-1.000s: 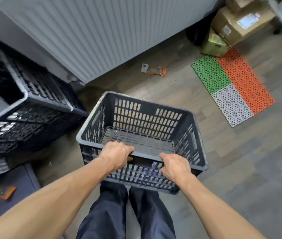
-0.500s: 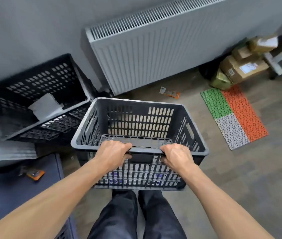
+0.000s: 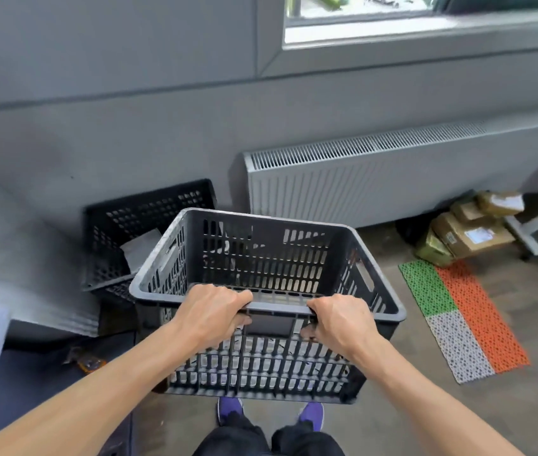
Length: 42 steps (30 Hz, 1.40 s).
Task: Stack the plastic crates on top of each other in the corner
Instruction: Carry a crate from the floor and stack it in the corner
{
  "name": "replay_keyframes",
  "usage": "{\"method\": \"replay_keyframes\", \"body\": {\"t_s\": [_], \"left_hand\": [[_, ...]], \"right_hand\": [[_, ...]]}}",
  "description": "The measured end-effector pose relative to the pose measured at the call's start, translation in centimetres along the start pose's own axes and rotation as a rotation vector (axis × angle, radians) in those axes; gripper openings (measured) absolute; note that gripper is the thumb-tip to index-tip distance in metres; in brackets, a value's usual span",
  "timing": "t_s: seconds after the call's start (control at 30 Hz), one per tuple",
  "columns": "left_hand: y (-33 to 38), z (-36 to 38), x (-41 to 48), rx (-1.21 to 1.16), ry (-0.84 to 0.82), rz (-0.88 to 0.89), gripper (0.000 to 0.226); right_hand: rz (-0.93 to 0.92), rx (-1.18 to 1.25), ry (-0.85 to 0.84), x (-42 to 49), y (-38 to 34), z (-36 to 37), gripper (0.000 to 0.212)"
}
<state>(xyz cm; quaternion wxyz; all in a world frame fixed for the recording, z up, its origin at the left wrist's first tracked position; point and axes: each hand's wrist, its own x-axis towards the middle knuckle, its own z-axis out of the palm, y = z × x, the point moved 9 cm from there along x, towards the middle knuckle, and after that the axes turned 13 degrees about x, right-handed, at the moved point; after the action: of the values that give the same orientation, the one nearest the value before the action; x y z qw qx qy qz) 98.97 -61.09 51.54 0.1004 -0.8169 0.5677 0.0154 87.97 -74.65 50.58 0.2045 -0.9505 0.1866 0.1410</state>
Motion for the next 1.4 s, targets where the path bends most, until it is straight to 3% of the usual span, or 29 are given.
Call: {"method": "replay_keyframes", "body": {"t_s": [0.2, 0.7, 1.03, 1.4], "left_hand": [[-4.5, -2.2, -3.6, 0.046, 0.048, -0.088, 0.031], [-16.6, -5.6, -9.4, 0.149, 0.325, -0.340, 0.037], [-23.5, -2.8, -7.1, 0.125, 0.372, -0.477, 0.034], [-29.1, 0.8, -3.9, 0.168, 0.251, -0.546, 0.031]], "right_hand": [[-0.131, -0.033, 0.129, 0.9, -5.9, -2.3, 0.023], [-0.431, -0.164, 0.357, 7.5, -18.3, -7.2, 0.026], [-0.579, -0.218, 0.393, 17.2, -21.6, -7.0, 0.029], [-0.598, -0.179, 0.330, 25.7, -23.1, -5.0, 0.034]]}}
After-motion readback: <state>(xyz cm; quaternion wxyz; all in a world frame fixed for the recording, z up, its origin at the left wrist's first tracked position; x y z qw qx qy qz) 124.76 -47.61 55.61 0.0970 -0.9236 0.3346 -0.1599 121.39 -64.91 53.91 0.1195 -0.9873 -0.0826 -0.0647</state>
